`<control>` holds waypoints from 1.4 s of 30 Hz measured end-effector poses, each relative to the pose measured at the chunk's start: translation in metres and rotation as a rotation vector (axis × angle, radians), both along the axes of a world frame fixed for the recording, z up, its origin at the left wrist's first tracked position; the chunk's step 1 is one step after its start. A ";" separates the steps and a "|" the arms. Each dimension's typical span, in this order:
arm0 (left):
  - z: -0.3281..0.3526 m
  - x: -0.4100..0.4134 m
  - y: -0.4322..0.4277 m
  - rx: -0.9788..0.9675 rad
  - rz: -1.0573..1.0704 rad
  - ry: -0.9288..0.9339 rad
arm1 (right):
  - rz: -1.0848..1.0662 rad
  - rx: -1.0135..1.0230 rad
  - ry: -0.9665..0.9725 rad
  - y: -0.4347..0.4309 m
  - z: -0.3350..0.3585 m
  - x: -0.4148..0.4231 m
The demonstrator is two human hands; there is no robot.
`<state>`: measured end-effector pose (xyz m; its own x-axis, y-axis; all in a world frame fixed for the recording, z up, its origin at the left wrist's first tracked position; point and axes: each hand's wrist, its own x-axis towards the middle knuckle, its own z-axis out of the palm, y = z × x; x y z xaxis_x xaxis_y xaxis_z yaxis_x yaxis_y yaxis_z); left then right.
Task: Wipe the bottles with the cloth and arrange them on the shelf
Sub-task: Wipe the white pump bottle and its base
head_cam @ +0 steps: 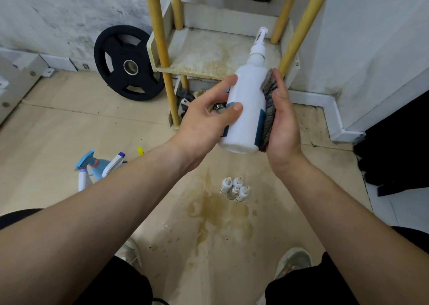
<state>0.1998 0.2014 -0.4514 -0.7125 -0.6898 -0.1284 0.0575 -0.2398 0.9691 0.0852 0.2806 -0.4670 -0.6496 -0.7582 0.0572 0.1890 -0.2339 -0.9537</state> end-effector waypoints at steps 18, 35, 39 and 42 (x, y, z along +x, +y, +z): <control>0.005 0.006 -0.019 0.138 0.069 -0.078 | 0.146 0.047 0.517 0.017 -0.011 0.016; -0.019 0.011 -0.034 -1.053 -0.099 -0.381 | 0.136 0.036 -0.472 0.017 -0.001 0.012; -0.016 0.013 -0.036 -1.006 -0.150 -0.313 | 0.119 0.037 -0.458 0.016 0.000 0.012; -0.014 0.010 -0.036 -0.986 -0.169 -0.245 | 0.102 0.039 -0.404 0.014 -0.001 0.011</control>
<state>0.2099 0.1657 -0.4659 -0.8402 -0.4607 0.2860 -0.1286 0.6818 0.7202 0.0964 0.2948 -0.4678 -0.5358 -0.8161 -0.2166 0.5699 -0.1602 -0.8060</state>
